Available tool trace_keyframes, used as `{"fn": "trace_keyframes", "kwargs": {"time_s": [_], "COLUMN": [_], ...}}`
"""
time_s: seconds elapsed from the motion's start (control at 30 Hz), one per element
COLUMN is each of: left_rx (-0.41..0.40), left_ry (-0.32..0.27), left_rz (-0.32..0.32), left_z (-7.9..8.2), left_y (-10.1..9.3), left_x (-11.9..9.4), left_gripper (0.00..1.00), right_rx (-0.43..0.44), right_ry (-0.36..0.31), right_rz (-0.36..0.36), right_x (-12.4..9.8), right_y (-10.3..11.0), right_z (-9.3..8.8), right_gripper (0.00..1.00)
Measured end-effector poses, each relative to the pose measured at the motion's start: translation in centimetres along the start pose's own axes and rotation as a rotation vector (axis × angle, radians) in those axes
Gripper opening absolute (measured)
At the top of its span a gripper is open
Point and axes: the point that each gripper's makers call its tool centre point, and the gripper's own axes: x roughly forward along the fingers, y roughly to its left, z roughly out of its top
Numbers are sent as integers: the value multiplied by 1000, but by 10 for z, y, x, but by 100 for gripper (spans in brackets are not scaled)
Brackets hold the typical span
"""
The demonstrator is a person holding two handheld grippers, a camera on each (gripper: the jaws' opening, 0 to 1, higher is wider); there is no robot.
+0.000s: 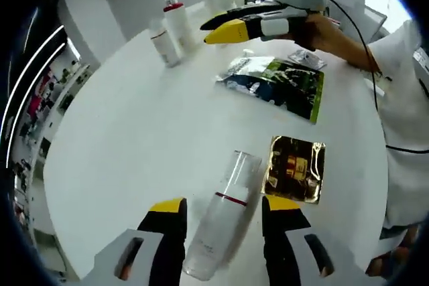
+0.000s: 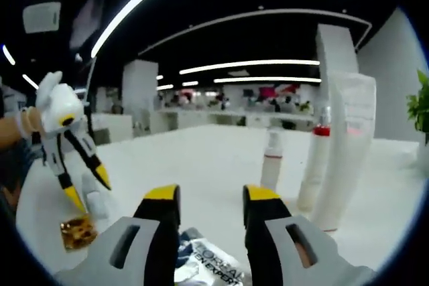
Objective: Arrange the skincare products in the storage area until every visible bottle or jar stands upright without overlapping.
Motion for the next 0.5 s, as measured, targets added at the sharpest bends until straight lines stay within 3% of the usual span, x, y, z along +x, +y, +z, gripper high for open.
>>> {"fn": "trace_keyframes", "kwargs": {"time_s": [0.07, 0.17, 0.33, 0.43, 0.47, 0.5], "left_rx": [34, 0, -5, -34, -53, -76], "left_ry": [29, 68, 99, 43, 7, -72], "left_rz": [-11, -50, -24, 6, 10, 17], "left_z": [-2, 0, 1, 12, 18, 33], "left_y": [-1, -6, -3, 0, 1, 5], "left_x": [1, 3, 3, -3, -6, -13], "left_gripper": [30, 26, 22, 22, 21, 21], "right_rx": [-2, -3, -3, -2, -3, -1], "right_ry": [0, -2, -9, -11, -10, -11], "right_rz": [-3, -4, -12, -14, -14, -9], "right_x": [-1, -1, -4, -5, -5, -6], "right_y": [0, -1, -3, -4, -3, -2], "right_z": [0, 0, 1, 1, 1, 1], "right_gripper": [35, 35, 34, 34, 34, 34]}}
